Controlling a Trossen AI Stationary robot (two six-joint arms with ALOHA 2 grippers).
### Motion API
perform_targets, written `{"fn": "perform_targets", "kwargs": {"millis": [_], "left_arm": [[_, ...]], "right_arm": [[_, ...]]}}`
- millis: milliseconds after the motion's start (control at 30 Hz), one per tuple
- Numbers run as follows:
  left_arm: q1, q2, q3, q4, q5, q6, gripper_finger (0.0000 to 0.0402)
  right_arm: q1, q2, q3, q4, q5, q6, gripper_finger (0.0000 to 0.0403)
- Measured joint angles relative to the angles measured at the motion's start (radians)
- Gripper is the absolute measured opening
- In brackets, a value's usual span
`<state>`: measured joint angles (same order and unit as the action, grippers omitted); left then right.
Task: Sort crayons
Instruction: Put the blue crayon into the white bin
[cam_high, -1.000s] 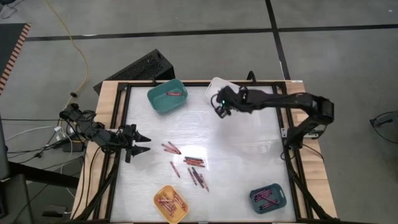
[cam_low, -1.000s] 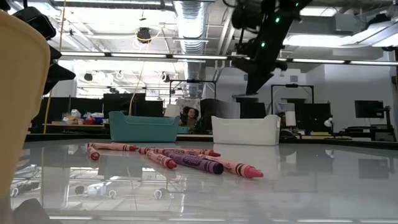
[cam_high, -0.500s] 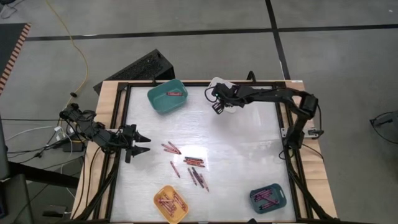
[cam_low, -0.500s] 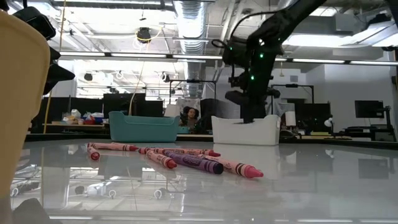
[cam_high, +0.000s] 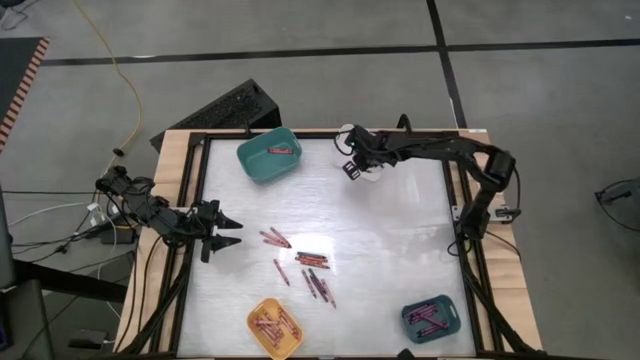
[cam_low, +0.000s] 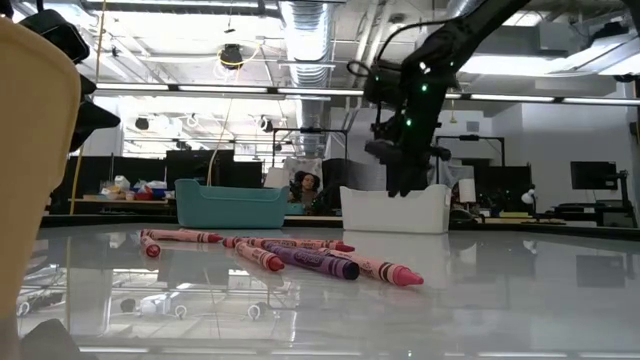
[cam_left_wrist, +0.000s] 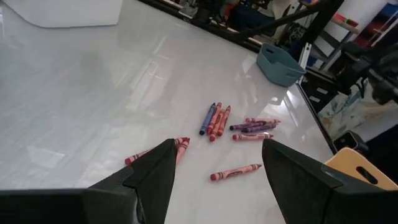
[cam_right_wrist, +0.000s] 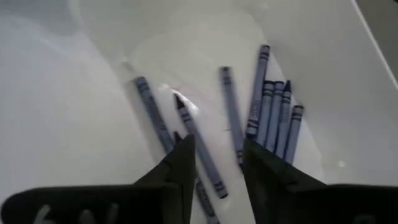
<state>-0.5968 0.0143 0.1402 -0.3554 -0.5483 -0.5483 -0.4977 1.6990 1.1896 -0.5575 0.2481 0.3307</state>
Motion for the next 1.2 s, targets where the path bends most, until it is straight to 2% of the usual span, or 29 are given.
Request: {"fn": "perform_targets", "kwargs": {"millis": [167, 233, 367, 467, 567, 667, 833, 967, 1200], "left_arm": [[0.0, 0.0, 0.0, 0.001, 0.0, -0.005, 0.0228], [0.0, 0.0, 0.0, 0.006, 0.0, -0.005, 0.0228], [0.0, 0.0, 0.0, 0.01, -0.006, -0.011, 0.0228], [0.0, 0.0, 0.0, 0.01, -0.015, -0.011, 0.0228], [0.0, 0.0, 0.0, 0.01, -0.015, -0.011, 0.0228], [0.0, 0.0, 0.0, 0.009, -0.015, -0.014, 0.0228], [0.0, 0.001, 0.0, 0.007, -0.009, -0.021, 0.0228], [0.0, 0.003, 0.0, 0.005, -0.008, -0.022, 0.0228], [0.0, 0.003, 0.0, 0.001, -0.008, -0.024, 0.0228]], "right_arm": [[0.075, -0.087, 0.0, 0.01, -0.02, -0.04, 0.0131], [0.122, -0.132, 0.0, 0.029, -0.06, -0.07, 0.0127], [0.244, -0.2, 0.0, 0.097, -0.182, -0.093, 0.0123], [0.367, -0.209, 0.001, 0.162, -0.202, -0.094, 0.0123], [0.494, -0.191, 0.0, 0.226, -0.164, -0.093, 0.0123], [0.614, -0.144, 0.001, 0.307, -0.071, -0.094, 0.0122], [0.756, -0.02, 0.0, 0.438, 0.039, -0.103, 0.0122], [0.799, 0.076, -0.002, 0.505, 0.079, -0.103, 0.0122], [0.802, 0.177, -0.001, 0.571, 0.095, -0.096, 0.0122]]}}
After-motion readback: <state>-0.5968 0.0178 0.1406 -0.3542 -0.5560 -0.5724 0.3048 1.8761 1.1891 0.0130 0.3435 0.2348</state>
